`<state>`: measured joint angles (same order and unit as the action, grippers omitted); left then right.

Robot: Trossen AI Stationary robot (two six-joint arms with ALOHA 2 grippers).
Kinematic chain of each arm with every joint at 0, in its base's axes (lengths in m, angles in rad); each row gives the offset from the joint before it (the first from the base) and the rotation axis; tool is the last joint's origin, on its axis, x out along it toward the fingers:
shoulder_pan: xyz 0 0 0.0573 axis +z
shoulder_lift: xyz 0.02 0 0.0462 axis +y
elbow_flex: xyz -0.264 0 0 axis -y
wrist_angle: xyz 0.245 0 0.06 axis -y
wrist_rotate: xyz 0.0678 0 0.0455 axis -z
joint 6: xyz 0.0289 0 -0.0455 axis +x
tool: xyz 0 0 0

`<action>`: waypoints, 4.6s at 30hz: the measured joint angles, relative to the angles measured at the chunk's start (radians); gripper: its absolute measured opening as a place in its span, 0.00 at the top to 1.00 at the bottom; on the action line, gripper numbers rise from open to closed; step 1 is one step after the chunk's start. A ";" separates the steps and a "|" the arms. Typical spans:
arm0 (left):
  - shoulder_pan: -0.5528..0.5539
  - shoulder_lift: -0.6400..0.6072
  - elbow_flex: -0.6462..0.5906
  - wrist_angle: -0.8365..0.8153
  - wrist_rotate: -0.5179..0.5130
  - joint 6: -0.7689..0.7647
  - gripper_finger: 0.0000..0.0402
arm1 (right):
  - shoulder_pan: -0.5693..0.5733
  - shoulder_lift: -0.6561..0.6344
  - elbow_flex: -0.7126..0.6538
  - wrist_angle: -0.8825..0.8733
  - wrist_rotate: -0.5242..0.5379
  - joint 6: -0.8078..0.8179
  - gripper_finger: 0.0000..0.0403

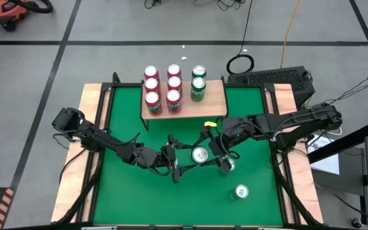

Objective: Place canned beverage on shelf
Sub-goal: Put the green soda can on the shelf aligned with the other green soda cans

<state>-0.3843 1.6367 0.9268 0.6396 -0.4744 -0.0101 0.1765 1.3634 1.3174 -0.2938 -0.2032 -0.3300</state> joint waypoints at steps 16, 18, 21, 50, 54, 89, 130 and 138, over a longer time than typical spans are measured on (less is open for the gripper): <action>0.006 0.008 0.000 -0.025 0.004 0.045 0.03 | -0.006 0.026 0.000 0.064 -0.030 0.026 0.24; 0.012 0.008 0.000 -0.027 0.008 0.047 0.02 | -0.006 0.026 0.000 0.073 -0.030 0.027 0.24; 0.019 0.010 0.000 -0.025 0.019 0.047 0.05 | -0.006 0.026 0.000 0.095 -0.030 0.028 0.24; -0.002 0.010 -0.001 0.021 0.020 0.051 0.06 | -0.007 0.027 0.001 0.065 -0.030 0.094 0.24; -0.002 0.010 -0.001 0.040 0.027 0.073 0.06 | -0.007 0.027 0.001 0.076 -0.030 0.106 0.24; -0.013 0.009 0.000 0.045 -0.045 0.038 0.27 | 0.042 0.019 0.001 0.041 0.218 0.387 0.09; -0.015 0.010 -0.001 -0.041 -0.245 -0.135 0.27 | 0.073 0.076 0.000 0.065 0.444 0.518 0.02; -0.014 0.010 -0.001 -0.059 -0.268 -0.140 0.27 | 0.053 0.083 0.000 0.095 0.443 0.509 0.09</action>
<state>-0.3988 1.6463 0.9260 0.5810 -0.7422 -0.1505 0.2293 1.4460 1.3174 -0.1988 0.2395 0.1792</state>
